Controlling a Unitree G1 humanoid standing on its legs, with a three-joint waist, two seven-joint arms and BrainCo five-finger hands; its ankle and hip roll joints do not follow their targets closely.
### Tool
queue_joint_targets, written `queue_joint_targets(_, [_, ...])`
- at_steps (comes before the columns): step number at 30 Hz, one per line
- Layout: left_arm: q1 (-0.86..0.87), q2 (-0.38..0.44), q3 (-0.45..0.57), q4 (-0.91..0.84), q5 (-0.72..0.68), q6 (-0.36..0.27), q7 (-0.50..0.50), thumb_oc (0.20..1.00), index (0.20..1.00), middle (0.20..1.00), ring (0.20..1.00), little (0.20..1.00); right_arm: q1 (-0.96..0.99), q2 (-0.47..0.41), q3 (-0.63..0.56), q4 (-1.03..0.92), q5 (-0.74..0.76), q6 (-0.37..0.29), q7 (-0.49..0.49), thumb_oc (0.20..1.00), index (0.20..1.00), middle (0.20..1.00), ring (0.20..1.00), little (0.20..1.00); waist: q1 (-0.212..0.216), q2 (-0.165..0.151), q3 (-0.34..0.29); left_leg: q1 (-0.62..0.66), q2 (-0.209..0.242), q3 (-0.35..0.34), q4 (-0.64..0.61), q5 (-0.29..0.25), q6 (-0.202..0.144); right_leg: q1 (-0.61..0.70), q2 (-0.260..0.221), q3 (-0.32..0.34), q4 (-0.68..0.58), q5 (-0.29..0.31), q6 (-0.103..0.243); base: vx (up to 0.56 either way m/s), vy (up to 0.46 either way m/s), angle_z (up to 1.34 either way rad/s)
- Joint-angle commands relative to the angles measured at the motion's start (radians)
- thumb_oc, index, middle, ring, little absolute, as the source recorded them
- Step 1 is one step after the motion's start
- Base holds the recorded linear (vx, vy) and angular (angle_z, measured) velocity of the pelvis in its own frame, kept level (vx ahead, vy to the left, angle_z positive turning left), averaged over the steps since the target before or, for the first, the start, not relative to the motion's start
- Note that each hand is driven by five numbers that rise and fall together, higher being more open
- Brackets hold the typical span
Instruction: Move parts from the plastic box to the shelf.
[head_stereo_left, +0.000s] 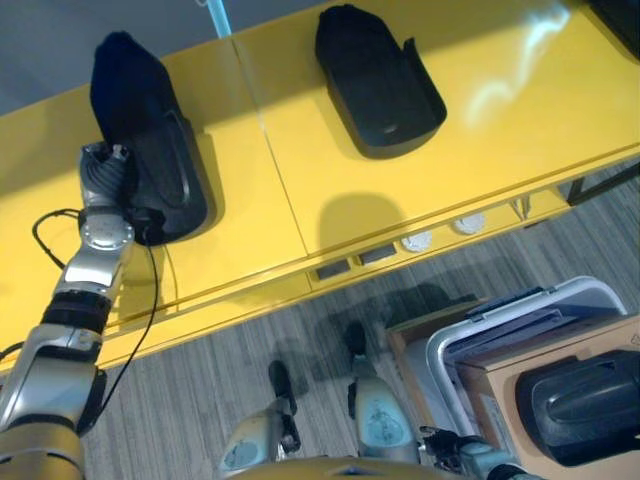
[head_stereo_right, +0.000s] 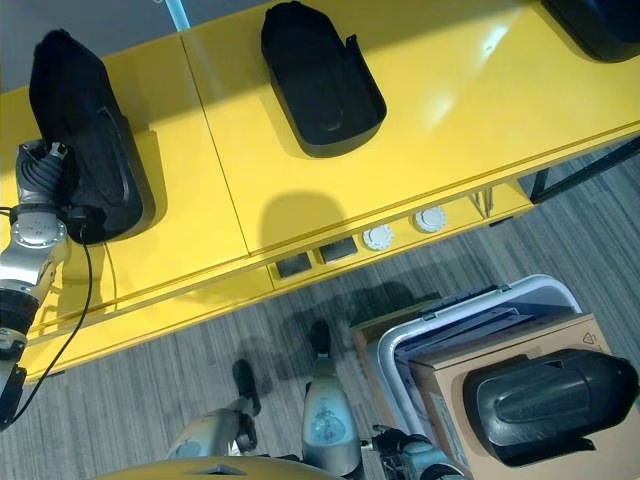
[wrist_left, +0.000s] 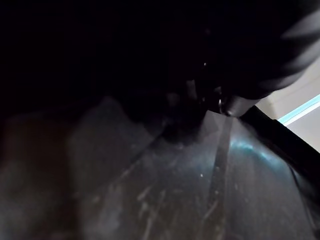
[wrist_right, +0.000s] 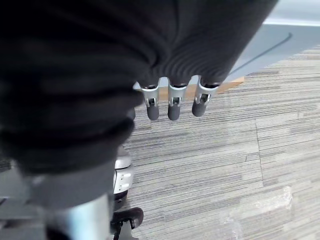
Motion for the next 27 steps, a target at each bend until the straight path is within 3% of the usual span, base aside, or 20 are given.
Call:
queue_joint_targets(1, [0.017,0.004,-0.067,0.109,0.085,0.038,-0.037,0.2,0.2,0.2,0.2,0.2,-0.034,-0.013,-0.01,0.038,0.032,0.018,-0.014,1.0,1.0,1.0,1.0,1.0,-0.009,0.034,-0.044,-0.091,0.073,-0.028,-0.001,0.06,-0.058,0.025,-0.033,0.046,0.028,-0.095,0.064,0.03,-0.016,0.12])
queue_joint_targets(2, [0.03,-0.017,-0.072,0.114,0.073,0.058,-0.057,0.2,0.2,0.2,0.2,0.2,-0.032,-0.008,-0.01,0.039,0.033,0.022,-0.015,1.0,1.0,1.0,1.0,1.0,-0.007,0.03,-0.05,-0.086,0.074,-0.028,-0.001,0.059,-0.057,0.031,-0.032,0.044,0.028,-0.095,0.063,0.02,-0.015,0.1])
queue_joint_targets(3, [0.031,-0.021,-0.074,0.115,0.072,0.067,-0.064,0.476,0.476,0.476,0.476,0.476,-0.031,-0.007,-0.01,0.038,0.034,0.022,-0.016,1.0,1.0,1.0,1.0,1.0,-0.008,0.03,-0.051,-0.086,0.074,-0.028,-0.001,0.058,-0.057,0.032,-0.032,0.044,0.028,-0.096,0.063,0.01,-0.016,0.05])
queue_joint_targets(4, [0.033,-0.029,-0.078,0.117,0.068,0.081,-0.068,1.0,1.0,1.0,1.0,1.0,-0.031,-0.004,-0.01,0.039,0.035,0.022,-0.018,1.0,1.0,1.0,1.0,1.0,-0.008,0.029,-0.052,-0.086,0.075,-0.027,-0.001,0.058,-0.057,0.033,-0.032,0.043,0.028,-0.096,0.063,0.0,0.0,0.0])
queue_joint_targets(9, [0.038,-0.062,-0.087,0.139,0.069,0.118,-0.046,1.0,1.0,1.0,1.0,1.0,-0.029,0.007,-0.011,0.038,0.035,0.029,-0.021,1.0,1.0,1.0,1.0,1.0,-0.009,0.021,-0.067,-0.075,0.076,-0.027,-0.001,0.056,-0.055,0.044,-0.029,0.041,0.025,-0.098,0.064,0.0,0.0,0.0])
queue_joint_targets(12, [0.04,-0.073,-0.062,0.17,0.027,0.099,-0.012,1.0,1.0,1.0,1.0,1.0,-0.018,0.012,-0.012,0.042,0.035,0.03,-0.017,1.0,1.0,1.0,1.0,1.0,-0.009,0.022,-0.086,-0.063,0.079,-0.018,-0.001,0.055,-0.056,0.058,-0.03,0.034,0.023,-0.101,0.064,0.03,-0.004,0.0])
queue_joint_targets(17, [0.038,-0.091,-0.015,0.15,-0.075,-0.02,0.044,1.0,1.0,1.0,1.0,1.0,-0.013,0.016,-0.008,0.047,0.029,0.019,-0.016,1.0,1.0,1.0,1.0,1.0,-0.005,0.018,-0.109,-0.046,0.087,-0.016,-0.001,0.053,-0.06,0.079,-0.023,0.03,0.02,-0.109,0.058,0.0,0.0,0.0])
queue_joint_targets(19, [0.034,-0.099,0.002,0.109,-0.14,-0.095,0.039,1.0,1.0,1.0,1.0,1.0,-0.01,0.022,-0.009,0.05,0.022,0.023,-0.015,1.0,1.0,1.0,1.0,1.0,-0.002,0.015,-0.12,-0.038,0.089,-0.016,-0.001,0.049,-0.06,0.088,-0.021,0.025,0.017,-0.112,0.058,0.01,-0.02,0.01])
queue_joint_targets(23, [0.025,-0.114,0.055,-0.006,-0.185,-0.144,0.08,1.0,1.0,1.0,1.0,1.0,0.001,0.041,-0.012,0.064,0.019,0.032,-0.007,1.0,1.0,1.0,1.0,1.0,0.015,0.005,-0.169,-0.013,0.097,-0.009,-0.001,0.045,-0.063,0.123,-0.019,0.003,0.009,-0.117,0.057,0.02,-0.05,0.02])
queue_joint_targets(25, [0.021,-0.102,0.08,-0.051,-0.178,-0.208,0.095,1.0,1.0,1.0,1.0,1.0,0.006,0.049,-0.014,0.078,0.041,0.063,0.013,1.0,1.0,1.0,1.0,1.0,0.027,-0.002,-0.206,0.006,0.104,-0.002,-0.001,0.043,-0.064,0.148,-0.02,-0.014,0.005,-0.12,0.057,0.05,-0.052,0.05])
queue_joint_targets(27, [0.014,-0.086,0.101,-0.086,-0.167,-0.256,0.132,1.0,1.0,1.0,1.0,1.0,0.005,0.046,-0.022,0.09,0.061,0.133,0.077,1.0,1.0,1.0,1.0,1.0,0.036,-0.006,-0.235,0.024,0.111,0.002,-0.001,0.042,-0.065,0.169,-0.02,-0.025,0.005,-0.123,0.056,0.05,-0.031,0.07])
